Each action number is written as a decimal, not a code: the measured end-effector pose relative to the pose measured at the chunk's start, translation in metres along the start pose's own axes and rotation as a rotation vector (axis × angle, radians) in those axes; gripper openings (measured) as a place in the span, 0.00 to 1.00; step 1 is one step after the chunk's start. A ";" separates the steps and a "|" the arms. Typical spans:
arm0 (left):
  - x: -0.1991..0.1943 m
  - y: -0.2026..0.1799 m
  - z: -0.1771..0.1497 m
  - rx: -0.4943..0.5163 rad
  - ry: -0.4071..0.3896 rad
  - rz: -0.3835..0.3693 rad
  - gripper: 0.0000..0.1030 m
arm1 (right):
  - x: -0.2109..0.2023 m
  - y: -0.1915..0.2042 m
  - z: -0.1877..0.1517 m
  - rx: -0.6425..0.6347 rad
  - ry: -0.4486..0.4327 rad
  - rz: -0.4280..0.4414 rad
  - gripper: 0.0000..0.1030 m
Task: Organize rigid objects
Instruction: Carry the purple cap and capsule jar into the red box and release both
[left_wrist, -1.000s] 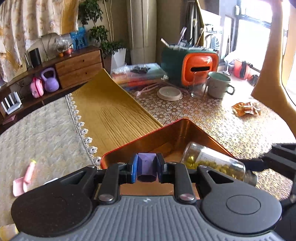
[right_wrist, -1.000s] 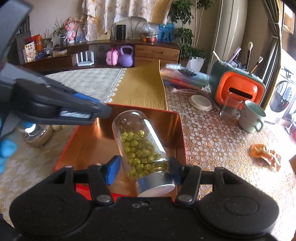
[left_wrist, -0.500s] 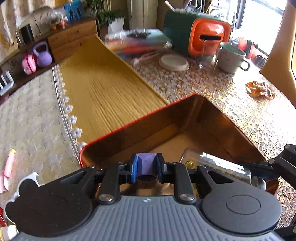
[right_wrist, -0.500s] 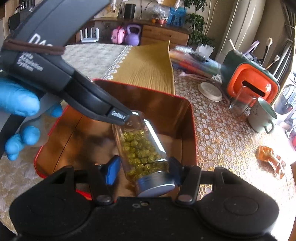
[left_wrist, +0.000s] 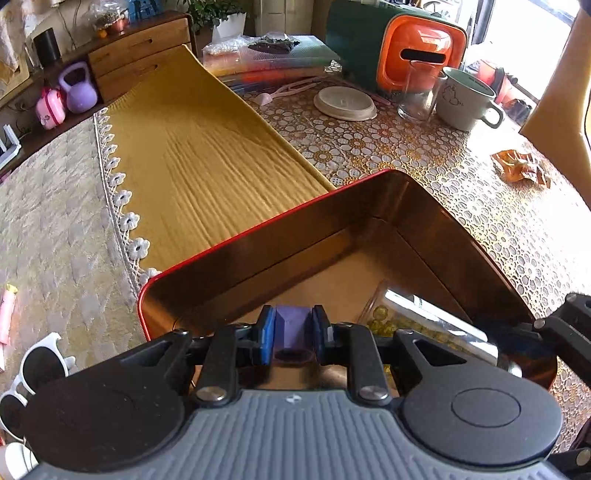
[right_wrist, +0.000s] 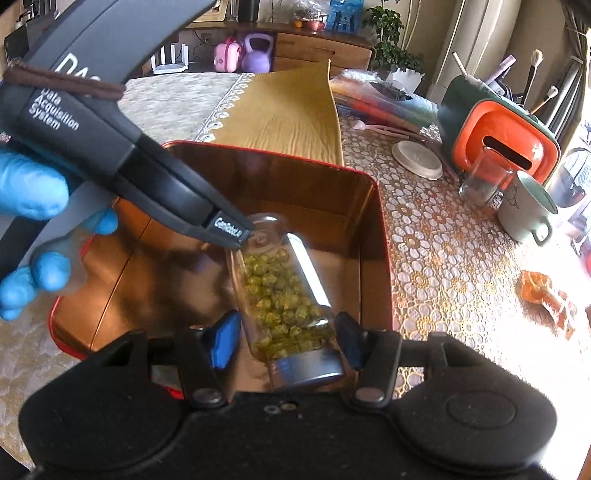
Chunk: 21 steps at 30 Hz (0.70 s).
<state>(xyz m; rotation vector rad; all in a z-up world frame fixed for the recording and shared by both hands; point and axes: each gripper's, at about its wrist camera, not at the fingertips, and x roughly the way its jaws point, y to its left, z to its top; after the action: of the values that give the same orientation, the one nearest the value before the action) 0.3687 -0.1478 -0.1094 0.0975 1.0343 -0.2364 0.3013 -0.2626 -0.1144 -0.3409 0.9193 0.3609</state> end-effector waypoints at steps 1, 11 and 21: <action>0.000 0.001 0.000 -0.007 0.002 -0.002 0.20 | -0.001 0.000 -0.001 0.002 -0.006 0.001 0.55; -0.025 -0.001 -0.007 -0.005 -0.042 -0.028 0.22 | -0.022 -0.005 0.000 0.032 -0.060 0.002 0.62; -0.074 0.001 -0.018 -0.016 -0.140 -0.076 0.40 | -0.057 -0.006 -0.005 0.070 -0.117 0.005 0.63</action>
<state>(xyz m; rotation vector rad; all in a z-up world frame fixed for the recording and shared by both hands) 0.3178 -0.1326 -0.0551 0.0273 0.9013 -0.2998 0.2687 -0.2793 -0.0697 -0.2510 0.8157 0.3489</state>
